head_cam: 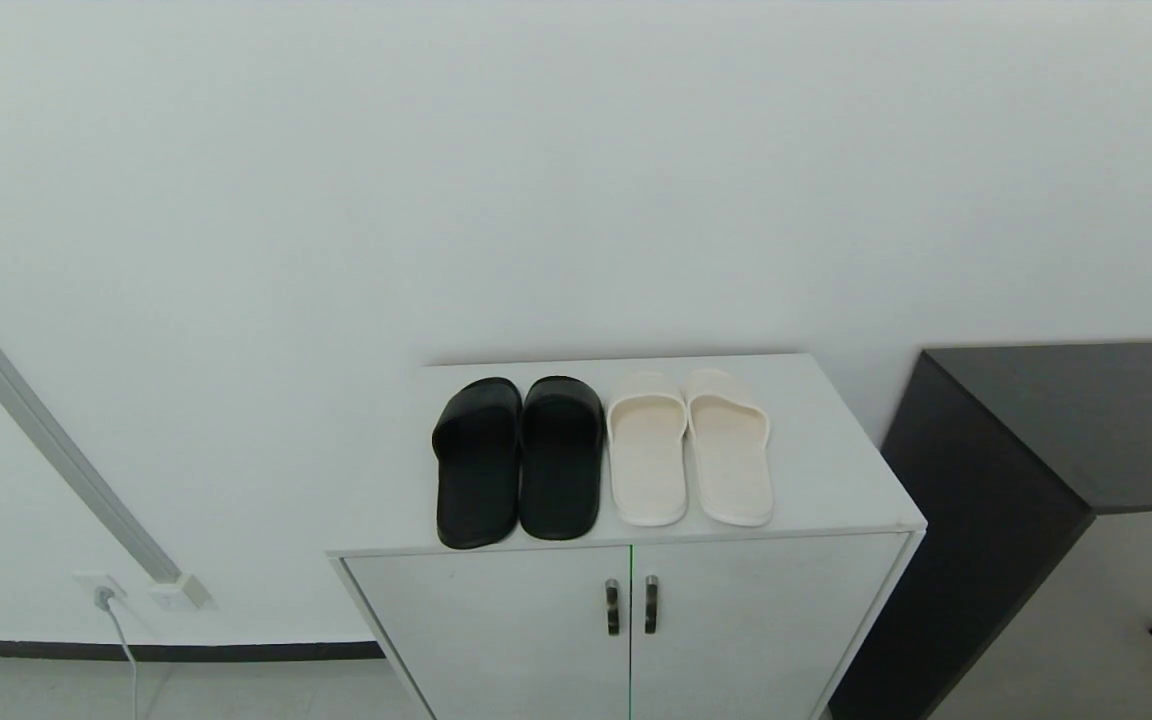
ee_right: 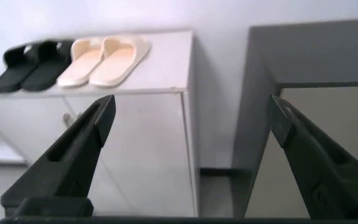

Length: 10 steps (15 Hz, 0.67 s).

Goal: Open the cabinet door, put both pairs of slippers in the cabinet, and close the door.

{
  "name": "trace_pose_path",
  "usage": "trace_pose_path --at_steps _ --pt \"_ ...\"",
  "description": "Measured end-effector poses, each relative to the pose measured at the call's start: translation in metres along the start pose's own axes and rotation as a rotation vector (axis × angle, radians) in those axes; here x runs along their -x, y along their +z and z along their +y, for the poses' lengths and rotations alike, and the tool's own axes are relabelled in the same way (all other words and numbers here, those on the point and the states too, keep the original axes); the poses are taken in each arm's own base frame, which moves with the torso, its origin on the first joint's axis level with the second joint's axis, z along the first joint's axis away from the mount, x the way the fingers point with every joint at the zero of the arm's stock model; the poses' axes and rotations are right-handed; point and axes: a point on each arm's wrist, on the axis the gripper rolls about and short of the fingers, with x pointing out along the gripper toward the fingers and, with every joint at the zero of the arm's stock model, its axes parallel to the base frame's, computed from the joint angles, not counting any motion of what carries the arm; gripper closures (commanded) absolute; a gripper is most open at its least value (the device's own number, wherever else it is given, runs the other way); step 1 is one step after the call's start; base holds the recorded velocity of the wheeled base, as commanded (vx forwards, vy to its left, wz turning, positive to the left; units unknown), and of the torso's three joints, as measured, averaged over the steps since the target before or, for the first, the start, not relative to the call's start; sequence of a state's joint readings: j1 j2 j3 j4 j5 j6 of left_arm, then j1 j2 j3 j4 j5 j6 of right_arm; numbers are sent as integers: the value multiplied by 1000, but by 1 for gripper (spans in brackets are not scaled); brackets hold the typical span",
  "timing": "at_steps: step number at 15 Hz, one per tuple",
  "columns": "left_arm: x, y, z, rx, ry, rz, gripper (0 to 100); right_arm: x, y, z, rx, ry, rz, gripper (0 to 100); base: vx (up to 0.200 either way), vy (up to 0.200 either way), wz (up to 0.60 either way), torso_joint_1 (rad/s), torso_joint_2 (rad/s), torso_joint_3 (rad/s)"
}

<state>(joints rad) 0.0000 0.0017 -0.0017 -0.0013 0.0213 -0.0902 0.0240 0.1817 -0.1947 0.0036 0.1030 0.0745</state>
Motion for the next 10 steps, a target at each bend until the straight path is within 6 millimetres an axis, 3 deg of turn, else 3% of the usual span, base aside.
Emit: trace_pose_path --at_steps 3,6,10 --pt "0 0 0 -1 0 0 100 -30 17 0 6 89 112 0 0 0 0 0 0 0" --pt "0 0 0 -1 0 1 100 -75 34 5 -47 187 225 0 0 0 0 0 0 0" --pt "0 0 0 -1 0 1 100 -146 50 44 -59 272 268 0 0 0 0 0 0 0"
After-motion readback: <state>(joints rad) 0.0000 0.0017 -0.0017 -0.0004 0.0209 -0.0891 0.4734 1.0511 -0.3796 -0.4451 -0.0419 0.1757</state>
